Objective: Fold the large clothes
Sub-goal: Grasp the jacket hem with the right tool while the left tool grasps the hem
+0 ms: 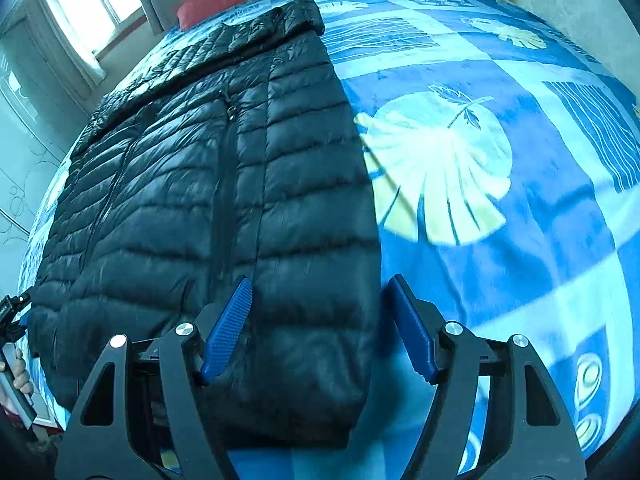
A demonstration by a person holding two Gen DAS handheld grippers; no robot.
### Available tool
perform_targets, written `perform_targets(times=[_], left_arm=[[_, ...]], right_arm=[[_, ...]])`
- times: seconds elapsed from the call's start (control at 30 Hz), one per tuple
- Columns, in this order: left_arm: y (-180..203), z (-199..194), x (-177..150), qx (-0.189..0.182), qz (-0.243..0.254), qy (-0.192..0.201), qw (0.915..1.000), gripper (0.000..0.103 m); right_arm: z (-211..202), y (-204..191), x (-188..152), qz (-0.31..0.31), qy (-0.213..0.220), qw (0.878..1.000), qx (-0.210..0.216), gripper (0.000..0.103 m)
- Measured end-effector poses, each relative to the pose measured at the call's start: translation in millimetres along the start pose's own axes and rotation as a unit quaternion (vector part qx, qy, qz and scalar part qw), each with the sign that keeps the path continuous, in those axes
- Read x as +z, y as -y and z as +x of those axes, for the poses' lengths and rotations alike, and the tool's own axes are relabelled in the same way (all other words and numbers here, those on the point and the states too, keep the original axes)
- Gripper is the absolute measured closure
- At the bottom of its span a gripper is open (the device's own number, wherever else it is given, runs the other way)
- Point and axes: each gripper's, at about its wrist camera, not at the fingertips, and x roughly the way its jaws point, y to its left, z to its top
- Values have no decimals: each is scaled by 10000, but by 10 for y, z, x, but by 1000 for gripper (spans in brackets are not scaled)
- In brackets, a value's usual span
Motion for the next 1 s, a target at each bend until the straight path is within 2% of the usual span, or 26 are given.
perform_targets(times=[0.03, 0.23, 0.3, 0.47, 0.57, 0.67, 0.77, 0.9, 1.0], left_arm=[[1, -14, -37, -53, -26, 11, 10000, 25], [104, -1, -159, -221, 121, -18, 9997, 25], [147, -2, -197, -216, 220, -31, 9995, 32], [181, -33, -244, -233, 275, -48, 9993, 40], [184, -67, -257, -296, 255, -44, 9992, 48], [218, -95, -288, -327, 324, -43, 9989, 56], [237, -101, -304, -292, 405, -6, 9988, 57], [186, -64, -324, -408, 221, -15, 9989, 46], [188, -76, -331, -416, 229, -23, 9989, 45]], right_arm=[[-13, -21, -14, -27, 5, 10000, 35, 33], [-69, -38, -73, -78, -25, 9998, 197, 55], [-76, -37, -77, -31, -38, 9994, 331, 62], [-85, -56, -97, 3, -17, 9985, 555, 79], [-104, -58, -102, 46, -20, 9976, 685, 85], [-123, -40, -101, 118, 8, 9967, 798, 87], [-131, -6, -98, 171, 16, 9961, 865, 88], [-154, 14, -114, 179, 64, 9962, 845, 87], [-165, 53, -147, 231, 39, 9966, 786, 69]])
